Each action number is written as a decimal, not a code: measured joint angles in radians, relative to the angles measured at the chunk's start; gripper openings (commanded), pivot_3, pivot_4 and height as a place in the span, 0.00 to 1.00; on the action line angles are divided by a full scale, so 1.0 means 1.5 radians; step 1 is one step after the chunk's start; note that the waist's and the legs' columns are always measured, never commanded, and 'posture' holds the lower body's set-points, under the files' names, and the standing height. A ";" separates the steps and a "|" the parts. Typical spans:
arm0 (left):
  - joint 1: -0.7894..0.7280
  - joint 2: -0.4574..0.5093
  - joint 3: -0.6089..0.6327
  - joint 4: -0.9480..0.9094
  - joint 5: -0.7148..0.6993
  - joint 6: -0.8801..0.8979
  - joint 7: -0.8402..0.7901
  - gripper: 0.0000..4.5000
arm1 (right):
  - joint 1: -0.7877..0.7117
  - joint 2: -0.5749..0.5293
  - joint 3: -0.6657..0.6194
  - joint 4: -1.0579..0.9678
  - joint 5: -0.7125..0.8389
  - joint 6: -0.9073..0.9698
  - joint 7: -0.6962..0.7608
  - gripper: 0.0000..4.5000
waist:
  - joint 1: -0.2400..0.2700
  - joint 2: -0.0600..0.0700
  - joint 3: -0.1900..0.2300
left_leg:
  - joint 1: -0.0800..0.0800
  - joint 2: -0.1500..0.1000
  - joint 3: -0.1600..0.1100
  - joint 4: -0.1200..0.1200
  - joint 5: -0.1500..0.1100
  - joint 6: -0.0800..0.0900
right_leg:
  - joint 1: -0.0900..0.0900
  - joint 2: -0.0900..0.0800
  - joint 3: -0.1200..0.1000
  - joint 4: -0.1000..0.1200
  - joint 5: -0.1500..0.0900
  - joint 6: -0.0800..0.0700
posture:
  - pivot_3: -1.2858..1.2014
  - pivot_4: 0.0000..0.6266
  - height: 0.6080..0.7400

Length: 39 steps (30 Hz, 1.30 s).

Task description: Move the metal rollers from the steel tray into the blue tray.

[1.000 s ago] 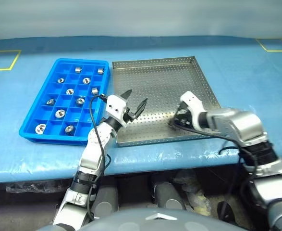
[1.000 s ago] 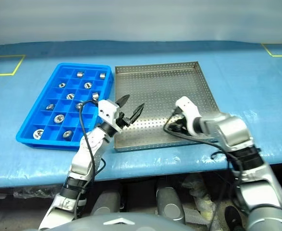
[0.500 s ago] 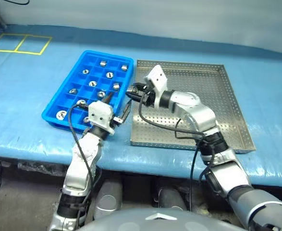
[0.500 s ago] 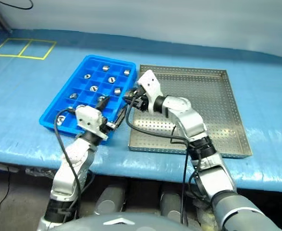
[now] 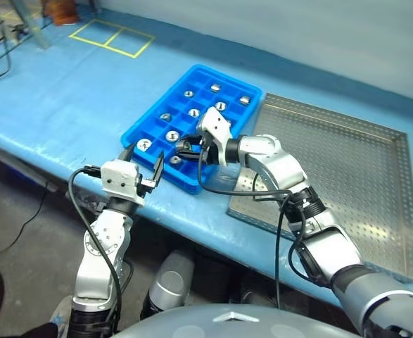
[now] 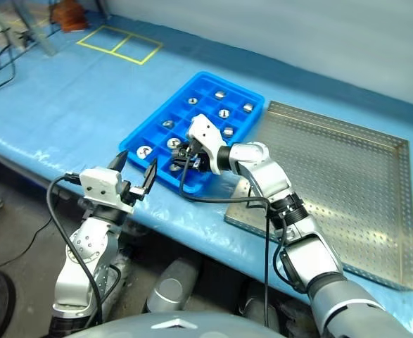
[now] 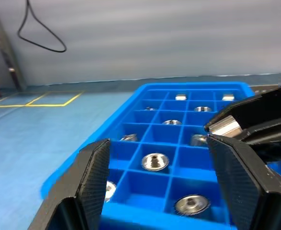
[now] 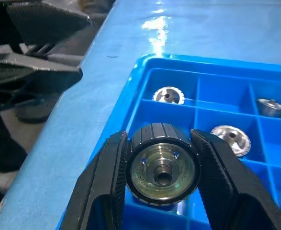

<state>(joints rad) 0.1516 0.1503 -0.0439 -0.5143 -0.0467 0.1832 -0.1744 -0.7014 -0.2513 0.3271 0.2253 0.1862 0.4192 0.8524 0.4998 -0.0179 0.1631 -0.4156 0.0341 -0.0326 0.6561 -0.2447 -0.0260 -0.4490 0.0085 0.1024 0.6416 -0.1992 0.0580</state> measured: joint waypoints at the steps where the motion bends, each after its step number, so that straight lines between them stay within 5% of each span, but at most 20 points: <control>1: 0.000 0.000 0.000 0.000 0.000 0.001 0.000 0.78 | 0.002 -0.005 0.000 0.000 -0.005 0.001 0.000 0.38 | 0.015 0.000 0.000 | 0.000 0.000 0.000 0.000 0.000 -0.001 | 0.000 0.000 -0.001 0.000 0.000 -0.001 | 0.77 0.24 1.00; 9: -0.005 0.006 -0.006 0.000 0.000 0.004 -0.004 0.78 | 0.005 -0.065 -0.015 0.001 -0.020 0.017 0.005 0.38 | 0.072 0.000 0.000 | -0.003 0.002 0.000 0.001 -0.001 -0.003 | -0.006 0.000 -0.005 0.000 -0.001 -0.002 | 0.76 0.24 1.00; 23: -0.035 0.004 -0.026 0.031 -0.002 0.004 -0.021 0.78 | 0.035 -0.156 -0.047 -0.051 -0.006 0.110 0.048 0.38 | 0.063 0.000 0.000 | -0.009 0.003 -0.002 0.002 -0.001 -0.004 | -0.008 0.000 -0.008 0.001 0.001 0.000 | 0.74 0.24 1.00; 24: -0.035 0.004 -0.029 0.031 -0.002 0.004 -0.022 0.78 | 0.036 -0.156 -0.047 -0.051 -0.006 0.115 0.044 0.54 | 0.061 0.000 0.000 | -0.009 0.003 -0.002 0.002 -0.001 -0.004 | -0.008 0.000 -0.008 0.001 0.001 0.000 | 0.73 0.24 1.00; 28: -0.037 0.004 -0.030 0.031 -0.003 0.004 -0.026 0.78 | 0.038 -0.155 -0.060 -0.055 -0.006 0.120 0.024 0.83 | 0.058 0.000 0.000 | -0.009 0.003 -0.003 0.003 -0.001 -0.004 | -0.007 0.000 -0.009 0.001 0.001 0.000 | 0.72 0.24 1.00; 34: -0.083 -0.003 -0.042 0.072 -0.005 0.003 -0.045 0.78 | 0.064 -0.131 -0.130 -0.089 0.017 0.109 -0.034 0.83 | 0.053 0.000 0.000 | -0.009 0.004 -0.005 0.004 -0.001 -0.005 | -0.006 0.000 -0.014 0.000 0.002 -0.001 | 0.64 0.24 1.00; 39: -0.181 -0.017 -0.078 0.166 -0.029 -0.003 -0.100 0.78 | 0.187 -0.144 -0.215 -0.248 0.066 0.137 -0.082 0.83 | 0.022 0.002 -0.001 | -0.010 0.004 -0.008 0.006 0.000 -0.006 | -0.003 -0.001 -0.017 -0.001 0.002 -0.001 | 0.56 0.24 1.00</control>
<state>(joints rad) -0.1195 0.1247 -0.1603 -0.2651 -0.0902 0.1788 -0.3245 -0.4207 -0.4678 0.0047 -0.1462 0.2855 0.6247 0.7300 0.5333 -0.0148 0.1612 -0.4303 0.0397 -0.0452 0.6647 -0.2453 -0.0344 -0.4538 0.0077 0.0773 0.6405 -0.1964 0.0562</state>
